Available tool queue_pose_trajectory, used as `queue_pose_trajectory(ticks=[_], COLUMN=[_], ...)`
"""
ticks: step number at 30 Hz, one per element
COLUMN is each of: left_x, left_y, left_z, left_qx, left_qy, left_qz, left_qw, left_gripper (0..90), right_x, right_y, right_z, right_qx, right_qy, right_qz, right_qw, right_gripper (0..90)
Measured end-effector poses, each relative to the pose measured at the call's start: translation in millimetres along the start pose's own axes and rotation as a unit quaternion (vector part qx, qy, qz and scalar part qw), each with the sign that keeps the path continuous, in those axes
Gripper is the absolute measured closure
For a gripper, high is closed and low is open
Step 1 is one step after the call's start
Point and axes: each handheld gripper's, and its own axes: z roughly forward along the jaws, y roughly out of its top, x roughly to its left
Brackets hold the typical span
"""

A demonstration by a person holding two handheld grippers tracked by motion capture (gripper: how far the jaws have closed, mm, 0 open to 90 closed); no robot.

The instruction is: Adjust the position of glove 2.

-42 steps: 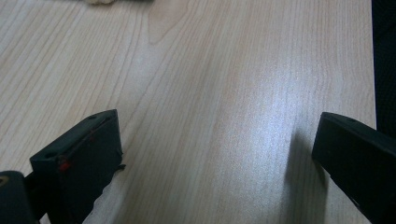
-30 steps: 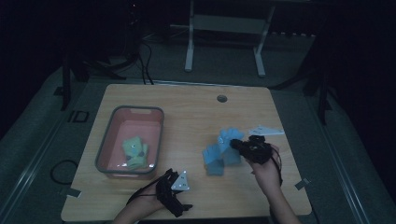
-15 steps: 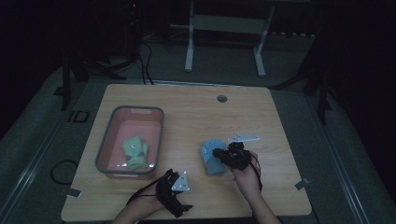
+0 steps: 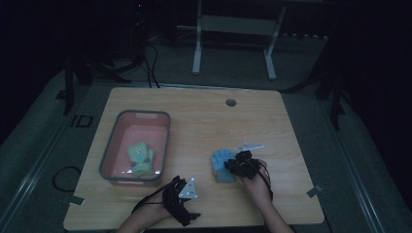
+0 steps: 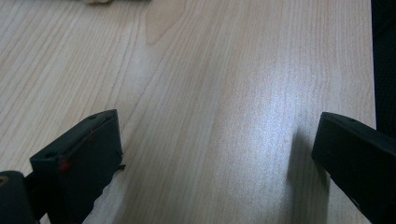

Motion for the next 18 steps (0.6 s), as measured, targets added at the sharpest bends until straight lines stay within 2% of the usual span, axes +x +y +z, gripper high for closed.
queue_pose_trajectory(ticks=[6, 7, 8, 9, 10, 11, 14, 17, 18], left_x=[-0.7, -0.7, -1.0, -1.4, -1.4, -2.1, -2.7, -3.1, -4.3], left_y=[1.5, 1.5, 2.8, 3.3, 3.3, 4.8, 7.3, 8.2, 10.9], left_z=[-0.6, -0.6, -0.9, -0.5, -0.5, -0.1, -0.9, -1.1, -1.2], left_qx=[-0.002, -0.002, -0.003, -0.004, -0.004, -0.002, -0.014, -0.019, -0.024], left_qy=[0.004, 0.004, 0.003, 0.003, 0.003, 0.008, 0.006, 0.004, 0.004], left_qz=[0.0, 0.0, -0.002, -0.004, -0.004, -0.004, -0.008, -0.012, -0.015], left_qw=[1.0, 1.0, 1.0, 1.0, 1.0, 1.0, 0.9999, 0.9997, 0.9996], left_gripper=[1.9, 1.9, 1.9, 1.9, 1.9, 1.9, 1.9, 1.9, 1.9], right_x=[1.1, 1.1, 0.3, 0.1, 0.1, -1.7, -4.7, -6.2, -8.9], right_y=[0.7, 0.7, 1.7, 2.2, 2.2, 3.4, 5.1, 5.7, 4.6], right_z=[-5.1, -5.1, -8.9, -10.4, -10.4, -13.2, -17.7, -20.8, -24.5], right_qx=[-0.004, -0.004, -0.01, -0.011, -0.011, -0.018, -0.02, -0.024, -0.027], right_qy=[-0.001, -0.001, 0.004, 0.001, 0.001, -0.003, 0.016, 0.023, 0.035], right_qz=[-0.009, -0.009, -0.01, -0.013, -0.013, -0.016, -0.014, -0.019, -0.02], right_qw=[0.9999, 0.9999, 0.9999, 0.9999, 0.9999, 0.9997, 0.9996, 0.9993, 0.9988], right_gripper=[59.9, 59.9, 50.2, 46.5, 46.5, 38.4, 29.1, 26.1, 22.2])
